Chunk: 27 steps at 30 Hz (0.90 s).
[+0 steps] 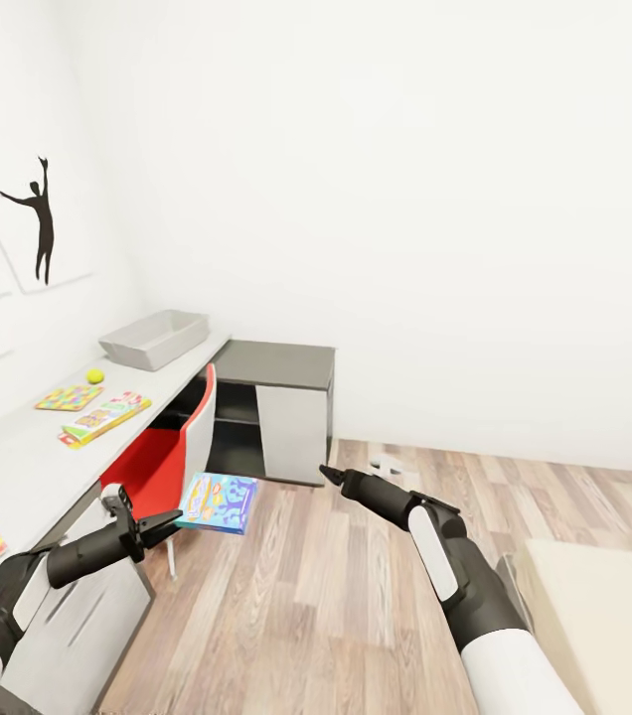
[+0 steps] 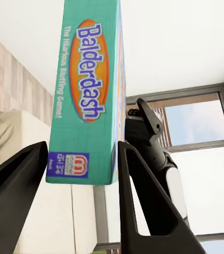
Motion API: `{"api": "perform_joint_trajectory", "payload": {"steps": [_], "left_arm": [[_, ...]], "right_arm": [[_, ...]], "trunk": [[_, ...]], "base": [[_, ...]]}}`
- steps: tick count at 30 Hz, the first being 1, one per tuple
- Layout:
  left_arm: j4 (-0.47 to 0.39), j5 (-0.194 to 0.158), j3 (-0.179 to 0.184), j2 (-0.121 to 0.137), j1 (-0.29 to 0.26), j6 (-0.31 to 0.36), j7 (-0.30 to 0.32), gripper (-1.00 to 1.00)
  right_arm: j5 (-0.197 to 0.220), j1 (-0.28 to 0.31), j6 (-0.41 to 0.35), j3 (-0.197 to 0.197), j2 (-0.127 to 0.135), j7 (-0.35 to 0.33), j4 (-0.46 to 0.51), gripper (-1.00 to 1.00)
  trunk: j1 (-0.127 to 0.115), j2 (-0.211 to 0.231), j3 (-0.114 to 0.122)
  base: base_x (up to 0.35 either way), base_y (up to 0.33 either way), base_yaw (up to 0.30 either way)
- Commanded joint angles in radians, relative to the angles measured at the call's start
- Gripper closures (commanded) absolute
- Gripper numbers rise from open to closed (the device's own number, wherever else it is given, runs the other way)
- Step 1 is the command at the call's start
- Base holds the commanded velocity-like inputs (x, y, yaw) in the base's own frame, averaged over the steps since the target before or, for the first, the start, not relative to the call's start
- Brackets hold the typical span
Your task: Put all the toys in the child's room - the three board games (two on the bed and one on the table), the two jigsaw puzzles on the table, and the tennis ball on the table - inside the toy box on the table in the child's room.
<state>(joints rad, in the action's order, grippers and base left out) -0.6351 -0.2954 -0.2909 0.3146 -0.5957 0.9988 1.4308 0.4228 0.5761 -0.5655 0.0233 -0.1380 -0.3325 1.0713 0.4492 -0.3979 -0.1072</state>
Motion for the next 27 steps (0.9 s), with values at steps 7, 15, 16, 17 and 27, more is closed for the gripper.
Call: {"api": "perform_joint_trajectory", "payload": {"steps": [7,15,16,17,27], "left_arm": [[0.0,-0.001,0.0,0.0,-0.001,0.011,0.003,1.0],[0.0,-0.001,-0.001,0.0,-0.001,0.01,0.003,1.0],[0.0,-0.001,-0.001,0.0,-0.001,0.01,0.003,1.0],[0.0,-0.001,-0.002,0.0,-0.001,0.01,0.003,1.0],[0.0,-0.001,-0.001,0.0,-0.001,0.01,0.003,1.0]], "right_arm": [[0.007,0.001,-0.003,-0.001,0.0,-0.001,0.001,-1.0],[0.008,0.001,0.001,0.0,0.0,-0.002,0.001,-1.0],[0.008,0.001,0.001,0.0,0.0,-0.002,0.001,-1.0],[0.008,0.001,0.001,0.0,0.0,-0.002,0.001,-1.0],[0.007,0.001,0.0,0.0,0.0,-0.002,0.001,-1.0]], "trunk": [[0.001,-0.002,-0.001],[0.001,-0.002,-0.001],[0.001,-0.002,-0.001],[0.001,-0.002,-0.001],[0.001,-0.002,0.001]], "base": [[0.089,-0.235,0.099],[0.012,-0.017,0.002],[0.001,-0.002,0.0],[0.017,-0.001,0.017],[0.175,0.0,0.173]]}}
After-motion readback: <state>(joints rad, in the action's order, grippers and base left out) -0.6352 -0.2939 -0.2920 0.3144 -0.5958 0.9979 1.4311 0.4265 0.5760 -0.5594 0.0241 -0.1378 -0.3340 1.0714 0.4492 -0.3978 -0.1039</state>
